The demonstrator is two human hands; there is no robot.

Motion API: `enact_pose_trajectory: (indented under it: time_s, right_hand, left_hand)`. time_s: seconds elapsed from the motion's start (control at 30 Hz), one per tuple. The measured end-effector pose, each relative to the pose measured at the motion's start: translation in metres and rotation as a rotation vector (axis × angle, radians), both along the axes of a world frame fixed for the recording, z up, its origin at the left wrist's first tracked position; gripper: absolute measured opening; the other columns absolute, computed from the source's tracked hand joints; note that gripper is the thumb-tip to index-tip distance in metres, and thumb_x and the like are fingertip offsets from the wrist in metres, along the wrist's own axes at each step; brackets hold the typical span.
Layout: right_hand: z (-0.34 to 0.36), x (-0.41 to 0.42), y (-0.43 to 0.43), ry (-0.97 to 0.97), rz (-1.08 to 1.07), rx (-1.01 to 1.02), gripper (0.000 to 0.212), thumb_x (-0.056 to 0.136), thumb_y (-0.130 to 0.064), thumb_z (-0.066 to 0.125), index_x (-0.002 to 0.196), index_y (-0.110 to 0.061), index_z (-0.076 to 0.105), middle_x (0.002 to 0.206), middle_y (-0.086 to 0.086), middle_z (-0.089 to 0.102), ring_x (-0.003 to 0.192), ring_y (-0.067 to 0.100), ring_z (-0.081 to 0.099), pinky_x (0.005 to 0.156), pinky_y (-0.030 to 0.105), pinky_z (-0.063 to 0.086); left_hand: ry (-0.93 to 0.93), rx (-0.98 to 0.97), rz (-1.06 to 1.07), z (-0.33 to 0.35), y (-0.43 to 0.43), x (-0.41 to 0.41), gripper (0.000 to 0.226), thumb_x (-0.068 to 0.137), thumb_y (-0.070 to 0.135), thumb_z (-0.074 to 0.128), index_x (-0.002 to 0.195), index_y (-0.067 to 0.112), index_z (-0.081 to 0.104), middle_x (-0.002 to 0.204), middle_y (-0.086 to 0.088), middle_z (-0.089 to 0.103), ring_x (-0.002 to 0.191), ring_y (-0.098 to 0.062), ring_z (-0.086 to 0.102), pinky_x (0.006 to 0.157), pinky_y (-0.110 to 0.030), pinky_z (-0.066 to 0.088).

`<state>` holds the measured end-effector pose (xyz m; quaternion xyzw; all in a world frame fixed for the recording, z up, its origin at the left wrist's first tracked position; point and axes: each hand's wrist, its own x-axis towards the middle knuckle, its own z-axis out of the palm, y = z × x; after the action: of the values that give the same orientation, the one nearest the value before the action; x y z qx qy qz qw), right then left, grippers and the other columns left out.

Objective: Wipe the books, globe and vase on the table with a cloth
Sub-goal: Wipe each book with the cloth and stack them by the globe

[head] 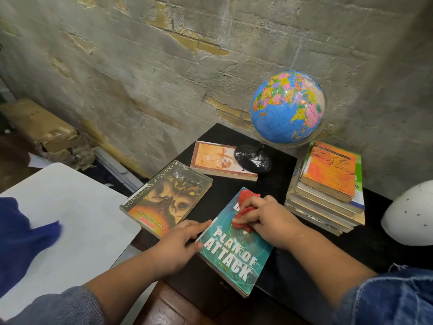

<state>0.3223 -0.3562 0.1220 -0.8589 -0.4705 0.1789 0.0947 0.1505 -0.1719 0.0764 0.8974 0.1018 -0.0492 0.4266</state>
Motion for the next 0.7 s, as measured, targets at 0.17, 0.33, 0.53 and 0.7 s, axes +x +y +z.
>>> enact_pose_trajectory:
  time_s: [0.17, 0.33, 0.53, 0.7]
  right_hand:
    - [0.000, -0.013, -0.010, 0.011, 0.133, -0.065, 0.037, 0.095, -0.026, 0.055, 0.117, -0.057, 0.060, 0.127, -0.032, 0.038, 0.111, 0.004, 0.030, 0.094, 0.020, 0.029]
    - [-0.001, -0.011, -0.022, -0.098, -0.110, -0.027, 0.035, 0.097, -0.031, 0.050, 0.119, -0.057, 0.057, 0.124, -0.029, 0.038, 0.102, 0.010, 0.035, 0.087, 0.017, 0.029]
    - [-0.007, -0.034, -0.035, -0.052, -0.115, -0.030, 0.033, 0.095, -0.038, 0.052, 0.123, -0.054, 0.055, 0.121, -0.027, 0.037, 0.114, 0.005, 0.040, 0.091, 0.015, 0.034]
    - [-0.015, -0.054, -0.037, -0.157, -0.210, -0.010, 0.036, 0.096, -0.044, 0.046, 0.132, -0.051, 0.049, 0.122, -0.019, 0.038, 0.109, 0.008, 0.039, 0.092, 0.020, 0.041]
  left_hand:
    - [0.006, -0.003, 0.000, 0.000, 0.000, -0.001, 0.053, 0.097, 0.023, 0.049, 0.145, 0.037, 0.031, 0.125, 0.017, 0.038, 0.112, 0.004, 0.038, 0.094, -0.007, 0.027]
    - [-0.001, -0.014, 0.014, 0.000, -0.001, 0.000, 0.052, 0.097, 0.020, 0.049, 0.144, 0.037, 0.032, 0.127, 0.014, 0.040, 0.111, 0.004, 0.039, 0.088, 0.000, 0.025]
    - [-0.005, -0.018, 0.017, -0.001, -0.001, -0.001, 0.052, 0.097, 0.020, 0.050, 0.143, 0.037, 0.033, 0.126, 0.014, 0.040, 0.108, 0.005, 0.040, 0.087, 0.001, 0.025]
    - [-0.014, -0.015, 0.017, -0.001, -0.002, -0.001, 0.052, 0.097, 0.020, 0.050, 0.143, 0.036, 0.033, 0.127, 0.014, 0.041, 0.111, 0.003, 0.040, 0.094, -0.008, 0.027]
